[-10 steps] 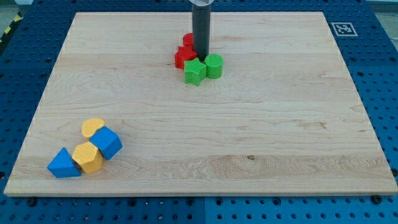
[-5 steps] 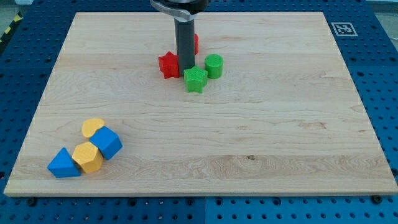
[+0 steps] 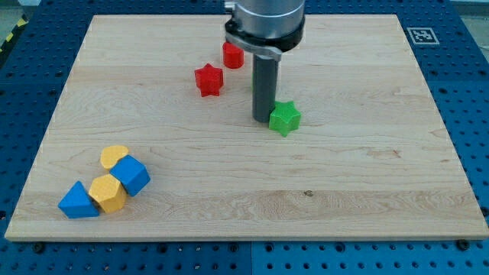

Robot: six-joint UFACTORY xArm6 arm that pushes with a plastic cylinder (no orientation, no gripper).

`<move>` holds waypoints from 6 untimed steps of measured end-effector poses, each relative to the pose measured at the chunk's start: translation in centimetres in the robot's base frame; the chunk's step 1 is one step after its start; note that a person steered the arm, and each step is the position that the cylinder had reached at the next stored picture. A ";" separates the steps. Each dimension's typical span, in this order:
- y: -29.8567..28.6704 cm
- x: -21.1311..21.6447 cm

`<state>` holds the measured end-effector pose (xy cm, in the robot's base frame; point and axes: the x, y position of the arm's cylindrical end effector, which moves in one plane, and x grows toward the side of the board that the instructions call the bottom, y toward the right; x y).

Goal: Push the green star to the bottom right

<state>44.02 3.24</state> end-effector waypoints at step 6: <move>8.0 4.3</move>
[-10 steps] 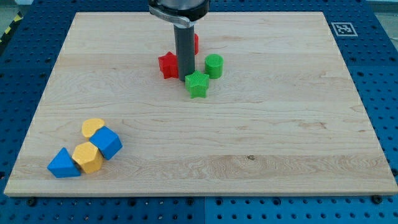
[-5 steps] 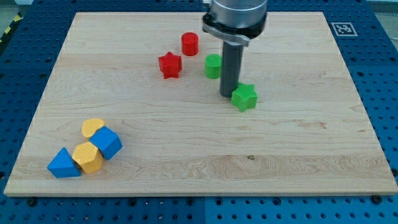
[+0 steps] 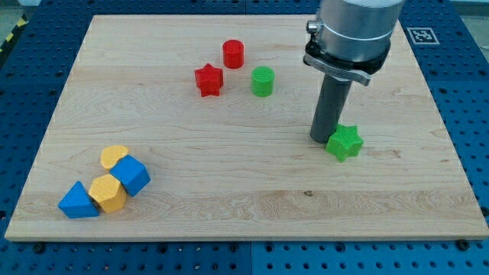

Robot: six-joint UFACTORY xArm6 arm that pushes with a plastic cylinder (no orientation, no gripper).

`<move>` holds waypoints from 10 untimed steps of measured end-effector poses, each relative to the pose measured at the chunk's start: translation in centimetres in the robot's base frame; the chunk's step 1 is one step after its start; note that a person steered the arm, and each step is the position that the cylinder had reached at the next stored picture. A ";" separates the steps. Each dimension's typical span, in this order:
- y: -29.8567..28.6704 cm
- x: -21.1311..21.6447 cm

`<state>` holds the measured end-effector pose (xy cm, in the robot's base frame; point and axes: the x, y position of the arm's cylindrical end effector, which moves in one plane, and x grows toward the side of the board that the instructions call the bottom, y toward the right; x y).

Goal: Push the green star to the bottom right

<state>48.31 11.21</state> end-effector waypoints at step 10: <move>-1.0 -1.8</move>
